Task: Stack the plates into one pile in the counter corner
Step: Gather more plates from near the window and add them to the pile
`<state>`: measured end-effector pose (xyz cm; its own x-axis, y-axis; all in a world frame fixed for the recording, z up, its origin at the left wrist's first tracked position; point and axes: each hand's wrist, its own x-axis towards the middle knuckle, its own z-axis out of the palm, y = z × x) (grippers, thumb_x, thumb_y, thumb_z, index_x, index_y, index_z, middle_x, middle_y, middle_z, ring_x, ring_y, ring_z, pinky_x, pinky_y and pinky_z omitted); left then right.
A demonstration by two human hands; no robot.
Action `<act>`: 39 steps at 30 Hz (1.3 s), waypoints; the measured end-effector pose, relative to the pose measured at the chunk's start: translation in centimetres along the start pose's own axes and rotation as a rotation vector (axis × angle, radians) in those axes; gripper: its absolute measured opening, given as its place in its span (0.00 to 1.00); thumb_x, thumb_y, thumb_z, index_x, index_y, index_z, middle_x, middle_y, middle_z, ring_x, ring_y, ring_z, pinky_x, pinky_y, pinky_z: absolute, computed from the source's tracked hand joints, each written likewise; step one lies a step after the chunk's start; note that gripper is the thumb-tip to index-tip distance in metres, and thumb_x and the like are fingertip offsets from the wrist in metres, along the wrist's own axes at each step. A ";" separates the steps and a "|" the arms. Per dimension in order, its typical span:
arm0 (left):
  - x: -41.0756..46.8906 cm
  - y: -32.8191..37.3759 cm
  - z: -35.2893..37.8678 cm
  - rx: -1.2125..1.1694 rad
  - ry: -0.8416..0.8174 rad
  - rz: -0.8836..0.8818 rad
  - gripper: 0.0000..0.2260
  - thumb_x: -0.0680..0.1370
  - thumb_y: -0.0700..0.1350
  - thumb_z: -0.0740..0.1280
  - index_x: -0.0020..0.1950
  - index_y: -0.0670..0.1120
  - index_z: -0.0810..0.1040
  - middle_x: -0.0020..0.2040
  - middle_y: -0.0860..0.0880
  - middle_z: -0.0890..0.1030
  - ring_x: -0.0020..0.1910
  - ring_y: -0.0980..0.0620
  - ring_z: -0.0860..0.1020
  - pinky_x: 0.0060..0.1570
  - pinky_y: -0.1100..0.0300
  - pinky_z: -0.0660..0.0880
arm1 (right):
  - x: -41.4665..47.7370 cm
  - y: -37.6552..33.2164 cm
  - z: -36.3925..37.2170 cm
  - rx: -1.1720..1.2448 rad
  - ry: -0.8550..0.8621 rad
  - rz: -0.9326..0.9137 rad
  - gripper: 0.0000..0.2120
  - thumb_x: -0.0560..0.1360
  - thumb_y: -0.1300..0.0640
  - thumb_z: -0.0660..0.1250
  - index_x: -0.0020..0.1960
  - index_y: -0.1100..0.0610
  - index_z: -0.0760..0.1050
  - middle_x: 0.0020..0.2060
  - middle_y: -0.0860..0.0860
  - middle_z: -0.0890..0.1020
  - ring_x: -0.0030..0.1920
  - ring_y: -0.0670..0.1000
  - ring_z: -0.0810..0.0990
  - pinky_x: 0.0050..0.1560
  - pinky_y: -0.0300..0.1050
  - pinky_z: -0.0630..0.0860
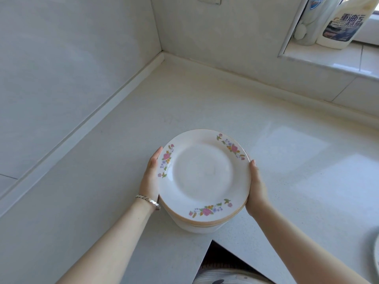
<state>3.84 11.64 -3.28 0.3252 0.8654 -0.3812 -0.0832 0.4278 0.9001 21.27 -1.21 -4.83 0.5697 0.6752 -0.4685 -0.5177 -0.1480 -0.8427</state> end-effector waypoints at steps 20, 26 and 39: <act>0.9 2.2 -0.2 0.670 0.107 0.074 0.14 0.77 0.41 0.57 0.60 0.51 0.74 0.64 0.45 0.76 0.62 0.44 0.75 0.60 0.51 0.69 | 0.9 -2.5 -3.8 -0.700 -0.107 -0.214 0.19 0.81 0.49 0.47 0.68 0.47 0.69 0.64 0.42 0.73 0.67 0.42 0.68 0.69 0.41 0.62; -2.7 3.3 8.2 1.154 -0.015 0.688 0.17 0.71 0.43 0.57 0.53 0.37 0.78 0.56 0.37 0.78 0.59 0.41 0.73 0.61 0.58 0.65 | -1.9 -5.0 -10.3 -0.896 -0.072 -0.045 0.17 0.79 0.48 0.55 0.58 0.56 0.77 0.51 0.46 0.81 0.57 0.48 0.78 0.60 0.43 0.71; -14.6 -15.2 35.2 1.562 -0.838 0.095 0.11 0.77 0.44 0.57 0.57 0.48 0.74 0.56 0.45 0.79 0.47 0.47 0.74 0.51 0.58 0.73 | -14.1 -8.0 -39.6 -1.058 0.280 0.055 0.11 0.77 0.55 0.62 0.56 0.55 0.80 0.51 0.50 0.84 0.54 0.50 0.81 0.58 0.45 0.74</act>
<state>33.52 -16.73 -3.99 0.7629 0.3035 -0.5709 0.5980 -0.6667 0.4448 42.68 -38.19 -2.01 0.7565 0.4804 -0.4437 0.1868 -0.8090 -0.5574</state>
